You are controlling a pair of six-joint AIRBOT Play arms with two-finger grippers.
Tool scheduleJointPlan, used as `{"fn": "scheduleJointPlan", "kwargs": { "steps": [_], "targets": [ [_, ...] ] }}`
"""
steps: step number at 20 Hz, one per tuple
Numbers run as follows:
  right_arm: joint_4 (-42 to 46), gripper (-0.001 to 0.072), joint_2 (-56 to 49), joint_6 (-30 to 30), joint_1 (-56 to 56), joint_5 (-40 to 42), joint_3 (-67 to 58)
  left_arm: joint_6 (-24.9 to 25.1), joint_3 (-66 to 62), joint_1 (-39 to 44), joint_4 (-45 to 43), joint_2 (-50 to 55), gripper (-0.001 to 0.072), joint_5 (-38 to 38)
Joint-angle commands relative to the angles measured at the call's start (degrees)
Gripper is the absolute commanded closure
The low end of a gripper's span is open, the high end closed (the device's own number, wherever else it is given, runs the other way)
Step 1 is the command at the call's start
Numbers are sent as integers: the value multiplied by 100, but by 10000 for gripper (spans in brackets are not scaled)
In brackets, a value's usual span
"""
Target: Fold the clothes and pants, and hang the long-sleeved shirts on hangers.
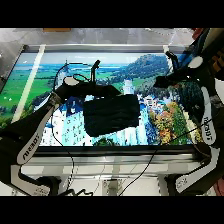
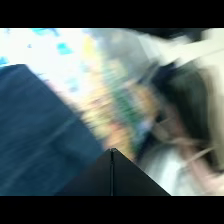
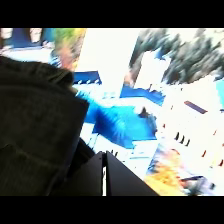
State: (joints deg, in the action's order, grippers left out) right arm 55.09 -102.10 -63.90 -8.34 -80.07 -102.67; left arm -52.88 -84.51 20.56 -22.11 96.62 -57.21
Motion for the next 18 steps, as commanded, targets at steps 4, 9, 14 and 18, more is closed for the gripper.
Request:
{"fn": "scheduleJointPlan", "kwargs": {
  "steps": [4, 9, 14, 18],
  "targets": [
    [-1945, 76, -9, 577, -402, -516, 1880, -1047, -4, 487, -3912, 0, 689, 238],
    [-1220, 50, -17, -39, 560, 1241, 2153, -2168, -4, 1106, -5296, 2, 688, 240],
    [-129, 50, -249, -1226, 970, 1637, 2153, -2214, -4, 1224, -5324, -39, 688, 260],
    [-494, 50, -586, -1547, 859, 1019, 2149, -2214, -4, 1215, -5593, -238, 688, 262]
  ]
}}
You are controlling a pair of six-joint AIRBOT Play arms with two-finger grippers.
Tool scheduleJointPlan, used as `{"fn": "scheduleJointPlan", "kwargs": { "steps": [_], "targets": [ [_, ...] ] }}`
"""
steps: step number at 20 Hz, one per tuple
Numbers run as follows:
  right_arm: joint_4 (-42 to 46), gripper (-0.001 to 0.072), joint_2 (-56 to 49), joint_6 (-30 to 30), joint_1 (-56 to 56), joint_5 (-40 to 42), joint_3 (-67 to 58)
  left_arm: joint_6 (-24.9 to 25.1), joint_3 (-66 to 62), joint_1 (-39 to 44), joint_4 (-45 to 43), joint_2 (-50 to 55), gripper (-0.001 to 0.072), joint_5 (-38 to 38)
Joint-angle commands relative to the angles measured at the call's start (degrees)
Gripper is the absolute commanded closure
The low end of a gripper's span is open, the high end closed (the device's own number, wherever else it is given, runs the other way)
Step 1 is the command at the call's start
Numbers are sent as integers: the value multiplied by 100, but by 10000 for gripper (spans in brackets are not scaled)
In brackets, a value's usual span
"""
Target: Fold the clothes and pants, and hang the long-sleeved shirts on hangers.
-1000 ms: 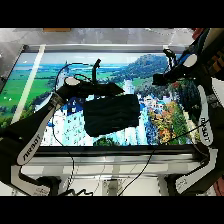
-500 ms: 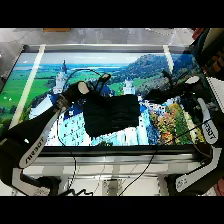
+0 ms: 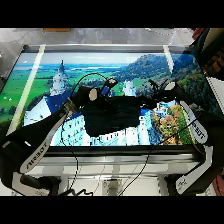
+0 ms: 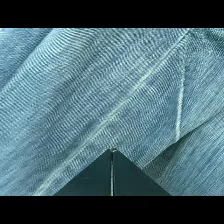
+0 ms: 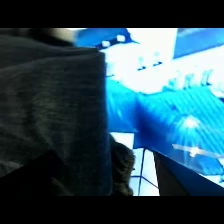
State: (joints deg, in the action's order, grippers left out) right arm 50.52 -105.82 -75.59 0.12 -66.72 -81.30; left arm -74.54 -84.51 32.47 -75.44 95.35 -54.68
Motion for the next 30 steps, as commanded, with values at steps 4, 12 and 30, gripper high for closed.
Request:
{"fn": "scheduleJointPlan", "kwargs": {
  "steps": [4, 12, 30],
  "targets": [
    [-844, 51, -533, 103, 195, -1165, 17, -48, -4, 22, -264, -164, 688, 11],
    [-2232, 125, -719, 629, 1495, -723, 15, -953, -7, -15, -2472, -470, 687, 20],
    [-2741, 657, -640, 426, 2785, 595, -1056, -2450, -7, -1285, -4094, -3071, 686, 544]
  ]
}}
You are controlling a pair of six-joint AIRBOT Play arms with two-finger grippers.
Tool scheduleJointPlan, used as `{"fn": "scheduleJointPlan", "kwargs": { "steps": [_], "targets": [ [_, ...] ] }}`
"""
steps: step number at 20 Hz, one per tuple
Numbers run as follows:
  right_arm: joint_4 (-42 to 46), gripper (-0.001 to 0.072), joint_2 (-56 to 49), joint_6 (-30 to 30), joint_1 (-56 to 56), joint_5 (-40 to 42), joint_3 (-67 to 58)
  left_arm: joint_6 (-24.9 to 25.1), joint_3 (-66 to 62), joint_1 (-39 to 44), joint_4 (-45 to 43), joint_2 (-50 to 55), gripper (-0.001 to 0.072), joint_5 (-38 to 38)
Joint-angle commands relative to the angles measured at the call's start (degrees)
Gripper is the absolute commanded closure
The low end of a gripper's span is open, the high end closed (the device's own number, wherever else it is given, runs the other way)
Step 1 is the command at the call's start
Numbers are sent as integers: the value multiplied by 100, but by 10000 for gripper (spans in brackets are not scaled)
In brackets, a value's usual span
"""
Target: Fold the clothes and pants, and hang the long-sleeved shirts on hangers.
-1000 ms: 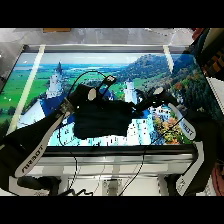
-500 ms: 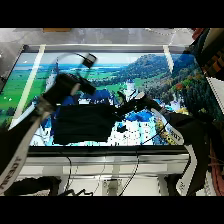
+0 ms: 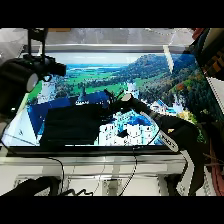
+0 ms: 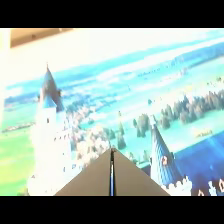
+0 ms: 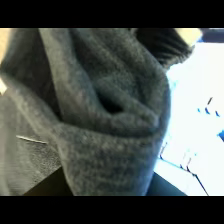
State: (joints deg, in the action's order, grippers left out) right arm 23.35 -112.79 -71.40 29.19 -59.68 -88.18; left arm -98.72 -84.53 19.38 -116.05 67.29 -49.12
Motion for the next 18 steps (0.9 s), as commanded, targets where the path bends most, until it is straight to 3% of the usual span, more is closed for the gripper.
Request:
{"fn": "scheduleJointPlan", "kwargs": {
  "steps": [1, 4, 10, 14, 18],
  "targets": [
    [-33, 657, 114, 7, -315, -313, -584, -33, -4, 28, -31, -393, 685, -11],
    [-70, 658, 468, -15, -1169, -839, -1237, -31, -4, 22, -35, -748, 686, -13],
    [66, 658, 2120, -758, -3475, -898, -1598, -28, -4, 22, -52, -1314, 685, -11],
    [997, 658, 3462, -1305, -5119, -933, -1598, 17, -4, 22, -55, -1388, 686, -11],
    [2870, 658, 4614, -2347, -6889, -1119, -1598, 17, -4, 20, -57, -1388, 686, -9]
  ]
}}
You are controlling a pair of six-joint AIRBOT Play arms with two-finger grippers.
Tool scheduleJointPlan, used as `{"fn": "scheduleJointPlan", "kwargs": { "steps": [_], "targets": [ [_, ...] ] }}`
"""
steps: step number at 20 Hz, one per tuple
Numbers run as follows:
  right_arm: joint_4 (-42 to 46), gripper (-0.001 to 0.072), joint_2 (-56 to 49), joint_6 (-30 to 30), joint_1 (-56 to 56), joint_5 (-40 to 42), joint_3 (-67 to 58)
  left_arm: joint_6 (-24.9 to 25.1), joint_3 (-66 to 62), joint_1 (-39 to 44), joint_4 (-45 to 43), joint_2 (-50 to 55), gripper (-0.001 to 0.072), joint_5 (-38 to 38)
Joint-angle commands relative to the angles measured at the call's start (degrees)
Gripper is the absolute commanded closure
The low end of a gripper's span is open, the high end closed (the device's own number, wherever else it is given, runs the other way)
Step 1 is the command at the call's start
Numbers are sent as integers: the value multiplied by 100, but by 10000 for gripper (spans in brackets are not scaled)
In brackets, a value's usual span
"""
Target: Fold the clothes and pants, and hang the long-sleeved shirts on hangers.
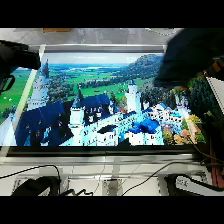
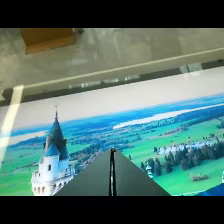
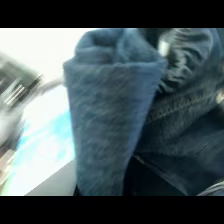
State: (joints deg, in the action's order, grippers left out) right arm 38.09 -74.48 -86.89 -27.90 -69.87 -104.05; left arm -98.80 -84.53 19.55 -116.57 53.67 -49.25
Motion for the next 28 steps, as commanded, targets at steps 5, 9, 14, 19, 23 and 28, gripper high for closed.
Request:
{"fn": "scheduleJointPlan", "kwargs": {
  "steps": [5, 9, 14, 19, 23, 28],
  "targets": [
    [2988, 658, 1403, -1366, -3215, -1478, -11, 24, -2, -39, -33, -26, 685, 0],
    [4280, 657, 1405, -1224, -4374, -2282, -9, 26, -2, -39, -46, -26, 686, 2],
    [5324, 657, 1355, -1005, -5637, -2743, 24, 20, -2, -37, -39, -24, 686, 2],
    [5521, 421, 1268, -1010, -6402, -2457, 31, 20, -2, -37, -20, -24, 686, 2],
    [4708, 32, 1231, -1012, -6465, -2203, 31, 20, -2, -37, -20, -24, 686, 2],
    [2638, 475, 960, -859, -6358, -2365, 146, 20, -2, -37, -20, -24, 686, 4]
  ]
}}
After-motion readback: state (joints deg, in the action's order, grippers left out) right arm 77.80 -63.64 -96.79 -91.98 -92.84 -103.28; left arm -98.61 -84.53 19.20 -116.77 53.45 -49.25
